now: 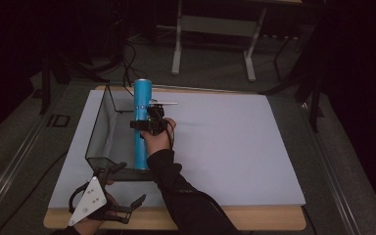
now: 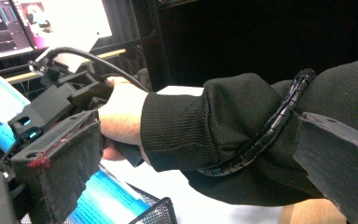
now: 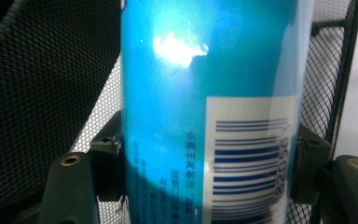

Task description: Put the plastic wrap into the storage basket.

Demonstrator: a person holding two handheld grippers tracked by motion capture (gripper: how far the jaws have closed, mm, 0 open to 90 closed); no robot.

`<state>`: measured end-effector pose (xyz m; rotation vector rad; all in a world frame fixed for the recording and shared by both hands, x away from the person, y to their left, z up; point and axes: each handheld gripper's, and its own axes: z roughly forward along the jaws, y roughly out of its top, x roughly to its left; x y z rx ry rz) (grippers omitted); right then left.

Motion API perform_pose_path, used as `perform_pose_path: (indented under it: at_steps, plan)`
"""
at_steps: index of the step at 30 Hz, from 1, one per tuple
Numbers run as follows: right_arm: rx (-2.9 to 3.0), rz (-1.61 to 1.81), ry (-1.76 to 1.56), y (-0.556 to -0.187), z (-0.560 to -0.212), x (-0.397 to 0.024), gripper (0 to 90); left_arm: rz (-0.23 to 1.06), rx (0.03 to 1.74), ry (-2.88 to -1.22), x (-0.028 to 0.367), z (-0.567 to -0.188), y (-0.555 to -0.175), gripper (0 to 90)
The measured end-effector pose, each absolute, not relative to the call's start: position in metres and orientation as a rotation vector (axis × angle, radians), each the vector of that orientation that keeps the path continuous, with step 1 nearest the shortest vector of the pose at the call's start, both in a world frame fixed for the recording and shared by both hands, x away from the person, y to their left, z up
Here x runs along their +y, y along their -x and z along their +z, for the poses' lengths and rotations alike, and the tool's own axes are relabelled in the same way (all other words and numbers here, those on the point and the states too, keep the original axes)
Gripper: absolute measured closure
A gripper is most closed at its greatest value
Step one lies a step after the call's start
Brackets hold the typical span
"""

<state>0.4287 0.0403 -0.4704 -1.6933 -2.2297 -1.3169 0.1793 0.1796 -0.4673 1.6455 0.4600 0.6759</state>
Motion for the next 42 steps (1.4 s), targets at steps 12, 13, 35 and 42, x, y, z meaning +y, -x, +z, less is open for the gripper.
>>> perform_pose_path:
  at_steps: [12, 13, 35, 42]
  plan:
    - [-2.398, -1.222, 1.772, -0.427, -0.488, 0.053, 27.3, 0.665, 0.452, -1.649, 0.179, -0.467, -0.18, 2.0]
    - [-2.423, -1.22, 1.77, -0.426, -0.487, 0.055, 27.0, 0.665, 0.452, -1.649, 0.179, -0.467, -0.18, 2.0]
    - [-2.645, -1.351, 1.501, -0.417, -0.449, 0.027, 13.6, 0.665, 0.45, -1.667, 0.177, -0.469, -0.18, 2.0]
    - [-2.7, -1.361, 1.404, -0.413, -0.433, -0.008, 13.6, 0.668, 0.452, -1.675, 0.175, -0.47, -0.181, 2.0]
